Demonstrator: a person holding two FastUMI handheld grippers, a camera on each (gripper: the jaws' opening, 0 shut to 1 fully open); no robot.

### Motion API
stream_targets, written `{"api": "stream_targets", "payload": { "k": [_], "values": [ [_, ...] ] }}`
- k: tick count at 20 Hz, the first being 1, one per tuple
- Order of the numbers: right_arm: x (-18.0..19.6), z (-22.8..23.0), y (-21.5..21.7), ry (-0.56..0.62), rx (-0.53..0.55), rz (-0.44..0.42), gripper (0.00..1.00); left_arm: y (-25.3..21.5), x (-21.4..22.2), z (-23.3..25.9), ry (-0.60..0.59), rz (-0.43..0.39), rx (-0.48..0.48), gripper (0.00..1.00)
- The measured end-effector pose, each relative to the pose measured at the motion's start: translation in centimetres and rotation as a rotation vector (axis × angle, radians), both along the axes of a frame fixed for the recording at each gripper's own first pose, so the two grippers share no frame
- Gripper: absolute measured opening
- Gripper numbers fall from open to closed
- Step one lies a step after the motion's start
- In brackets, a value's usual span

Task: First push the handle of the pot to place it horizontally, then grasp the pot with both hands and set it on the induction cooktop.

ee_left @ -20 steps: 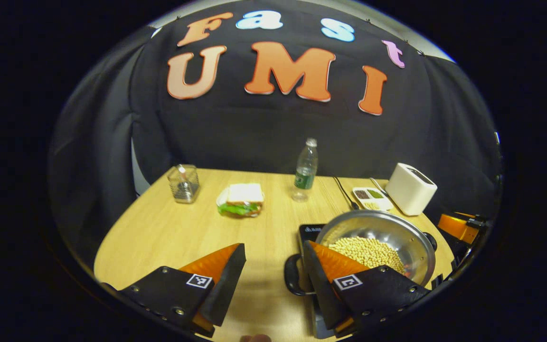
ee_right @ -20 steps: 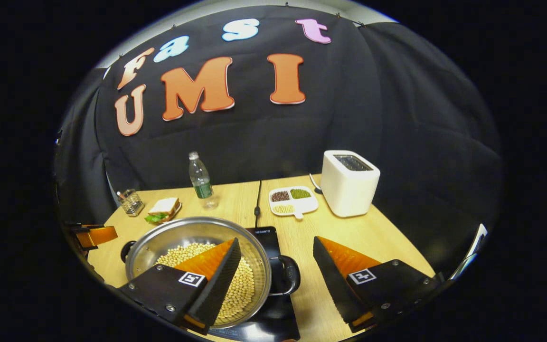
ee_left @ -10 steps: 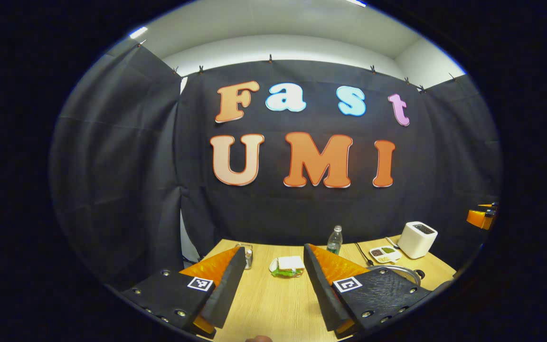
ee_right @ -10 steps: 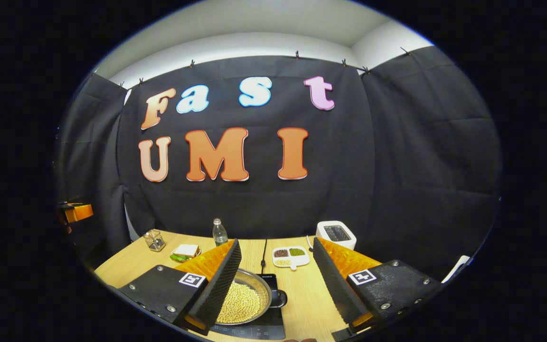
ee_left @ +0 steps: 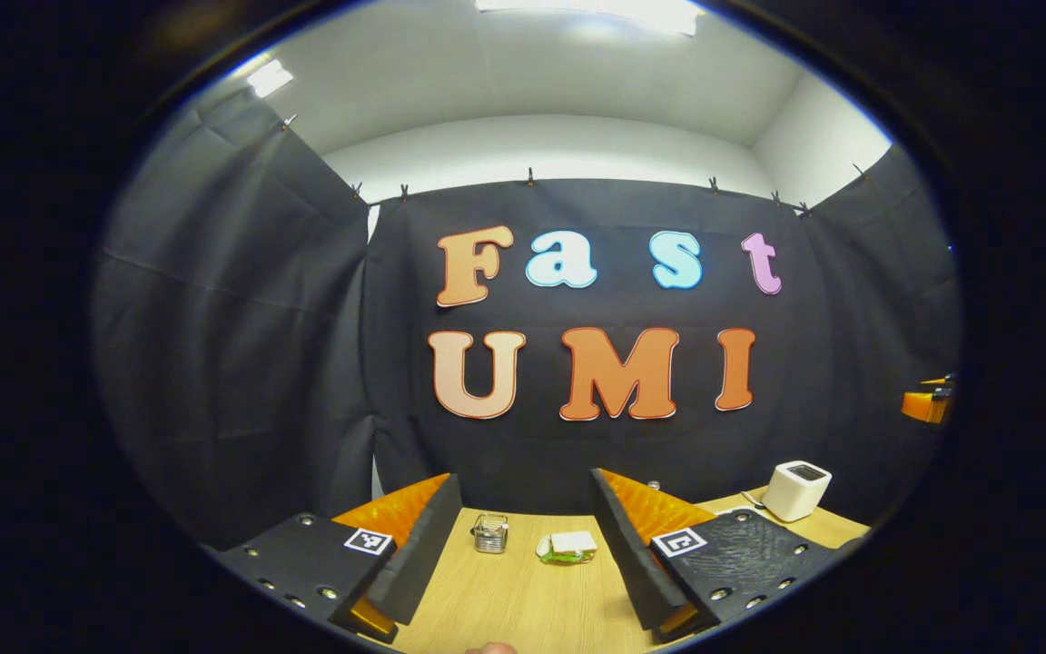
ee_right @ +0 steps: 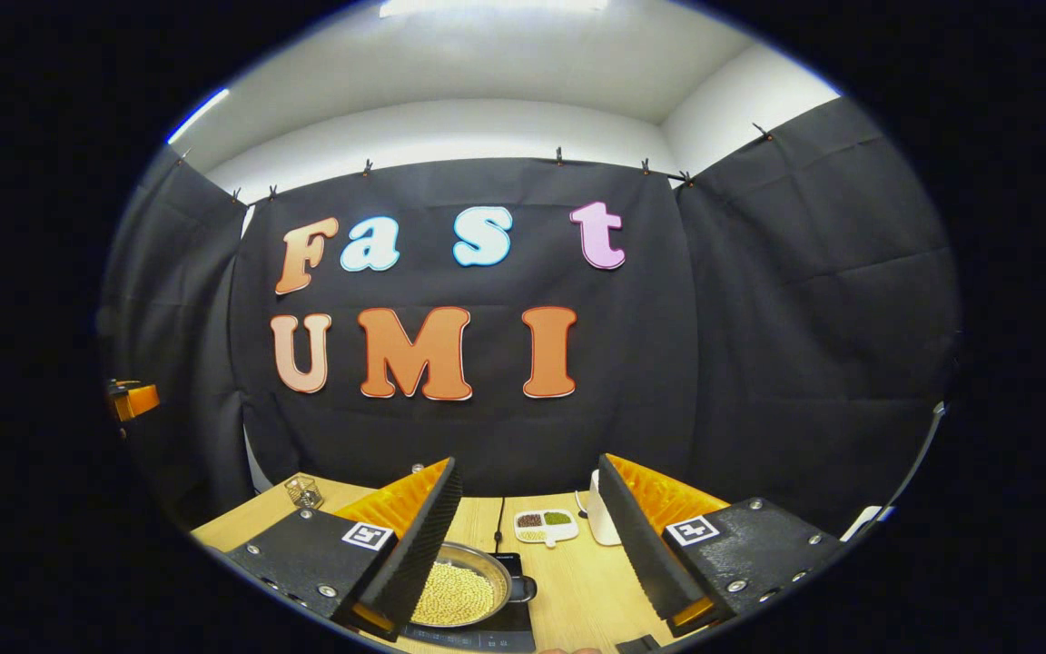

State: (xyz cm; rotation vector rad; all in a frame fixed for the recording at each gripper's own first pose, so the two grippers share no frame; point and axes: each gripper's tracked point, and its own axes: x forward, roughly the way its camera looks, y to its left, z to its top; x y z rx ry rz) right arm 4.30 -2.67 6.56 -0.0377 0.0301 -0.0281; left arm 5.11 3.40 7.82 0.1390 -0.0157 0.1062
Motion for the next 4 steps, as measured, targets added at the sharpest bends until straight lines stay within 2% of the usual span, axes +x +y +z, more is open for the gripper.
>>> {"api": "stream_targets", "payload": {
  "k": [4],
  "values": [
    [-0.60, 0.03, -0.22, 0.000, 0.002, 0.002, 0.94, -0.48, -0.40, 0.23, -0.005, -0.006, 0.010, 0.88]
  ]
}}
